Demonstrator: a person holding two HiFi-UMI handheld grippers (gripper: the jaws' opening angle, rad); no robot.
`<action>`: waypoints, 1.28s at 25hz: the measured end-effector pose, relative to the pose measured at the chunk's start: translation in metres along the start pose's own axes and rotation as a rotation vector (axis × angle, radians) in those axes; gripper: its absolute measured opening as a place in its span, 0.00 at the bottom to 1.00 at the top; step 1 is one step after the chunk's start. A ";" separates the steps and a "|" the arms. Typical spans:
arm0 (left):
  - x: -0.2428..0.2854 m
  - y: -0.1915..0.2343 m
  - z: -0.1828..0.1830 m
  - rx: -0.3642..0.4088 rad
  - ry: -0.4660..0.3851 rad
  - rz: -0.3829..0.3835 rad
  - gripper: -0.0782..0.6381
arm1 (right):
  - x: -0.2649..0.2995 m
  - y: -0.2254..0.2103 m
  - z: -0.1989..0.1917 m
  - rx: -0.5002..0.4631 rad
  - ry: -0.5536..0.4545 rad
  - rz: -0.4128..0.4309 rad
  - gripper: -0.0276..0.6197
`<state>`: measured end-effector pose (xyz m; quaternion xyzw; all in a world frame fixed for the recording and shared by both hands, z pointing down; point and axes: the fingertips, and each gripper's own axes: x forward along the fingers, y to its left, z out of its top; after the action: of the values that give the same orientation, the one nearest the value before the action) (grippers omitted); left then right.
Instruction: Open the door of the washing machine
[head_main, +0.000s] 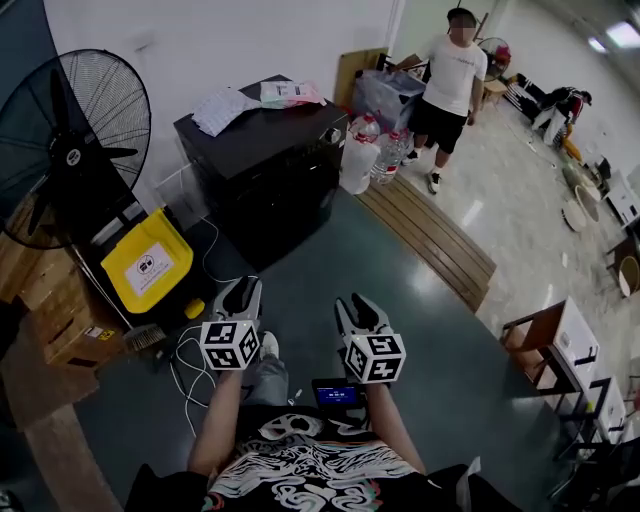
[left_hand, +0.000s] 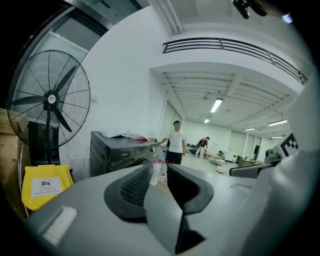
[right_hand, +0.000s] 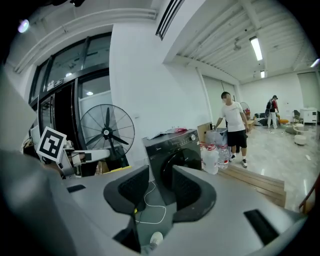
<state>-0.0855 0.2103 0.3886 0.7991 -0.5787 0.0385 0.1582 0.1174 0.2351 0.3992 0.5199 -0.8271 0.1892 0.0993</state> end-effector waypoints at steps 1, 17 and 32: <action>0.013 0.010 -0.003 0.001 0.014 0.006 0.26 | 0.014 -0.003 0.001 0.001 0.010 -0.001 0.27; 0.305 0.158 -0.085 0.167 0.376 -0.142 0.34 | 0.315 -0.065 0.029 0.002 0.215 -0.078 0.27; 0.414 0.197 -0.197 0.156 0.544 -0.074 0.34 | 0.388 -0.109 -0.038 -0.006 0.384 0.033 0.25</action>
<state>-0.1106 -0.1643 0.7174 0.7898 -0.4805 0.2904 0.2469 0.0435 -0.1102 0.5965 0.4604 -0.8018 0.2843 0.2537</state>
